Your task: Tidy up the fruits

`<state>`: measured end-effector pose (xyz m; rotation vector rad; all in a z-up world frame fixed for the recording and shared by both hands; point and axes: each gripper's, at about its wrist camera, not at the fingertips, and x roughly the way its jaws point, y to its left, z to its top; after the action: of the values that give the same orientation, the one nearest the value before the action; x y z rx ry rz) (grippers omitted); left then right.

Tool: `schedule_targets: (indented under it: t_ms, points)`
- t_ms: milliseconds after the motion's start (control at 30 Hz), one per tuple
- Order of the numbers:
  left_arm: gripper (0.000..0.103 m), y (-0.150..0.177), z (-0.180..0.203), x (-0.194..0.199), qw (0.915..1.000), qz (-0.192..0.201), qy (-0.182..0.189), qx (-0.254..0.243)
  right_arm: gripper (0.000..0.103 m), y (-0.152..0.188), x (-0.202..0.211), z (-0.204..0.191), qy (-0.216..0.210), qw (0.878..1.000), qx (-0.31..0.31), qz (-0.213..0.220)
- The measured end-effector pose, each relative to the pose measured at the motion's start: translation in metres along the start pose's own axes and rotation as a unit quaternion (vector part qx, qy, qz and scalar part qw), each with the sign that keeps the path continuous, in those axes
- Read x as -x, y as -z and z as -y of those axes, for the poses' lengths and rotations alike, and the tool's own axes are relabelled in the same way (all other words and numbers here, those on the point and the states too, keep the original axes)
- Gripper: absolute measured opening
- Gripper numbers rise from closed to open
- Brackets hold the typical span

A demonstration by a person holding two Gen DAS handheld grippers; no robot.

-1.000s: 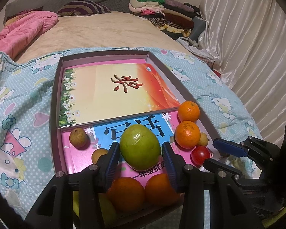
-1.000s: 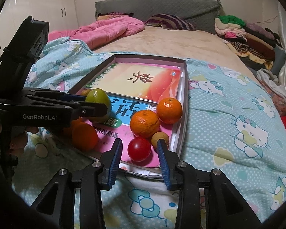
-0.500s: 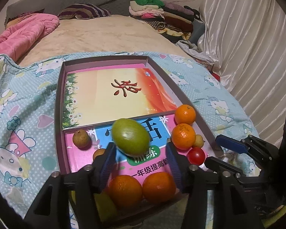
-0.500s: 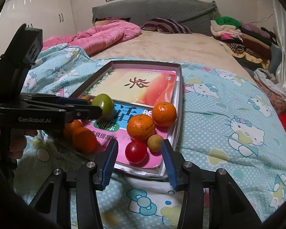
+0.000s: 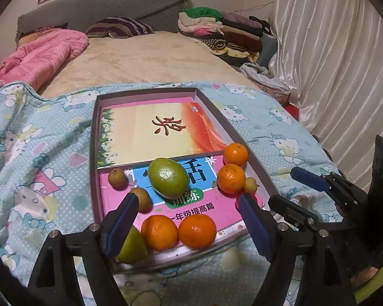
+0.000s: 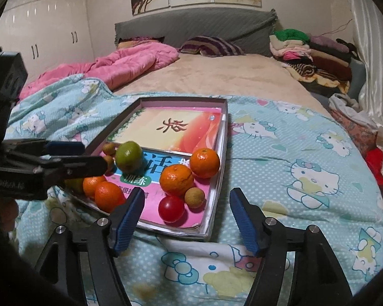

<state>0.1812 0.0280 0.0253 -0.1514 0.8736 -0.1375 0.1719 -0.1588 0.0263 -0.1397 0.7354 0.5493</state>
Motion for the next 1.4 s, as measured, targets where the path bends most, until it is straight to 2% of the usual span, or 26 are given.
schedule_targets:
  t_ms: [267,567,967,1233,1400]
  points:
    - [0.088,0.013,0.001,0.019,0.9997,0.016,-0.013,0.015,0.075,-0.001,0.014,0.001,0.007,1.000,-0.007,0.022]
    - [0.090,0.049,-0.002,0.044,0.9966,0.036,-0.057,0.047,0.077,0.004,0.041,-0.014,-0.005,0.999,0.005,0.052]
    - [0.090,0.111,0.006,0.065,0.9922,0.042,-0.093,0.071,0.081,0.060,0.074,-0.038,-0.006,0.999,-0.016,0.049]
    - [0.090,0.132,0.012,0.063,0.9917,0.033,-0.102,0.070,0.081,0.078,0.091,-0.044,0.007,0.998,-0.028,0.055]
    - [0.090,0.137,0.018,0.063,0.9916,0.032,-0.106,0.067,0.081,0.089,0.096,-0.052,0.011,0.999,-0.028,0.044]
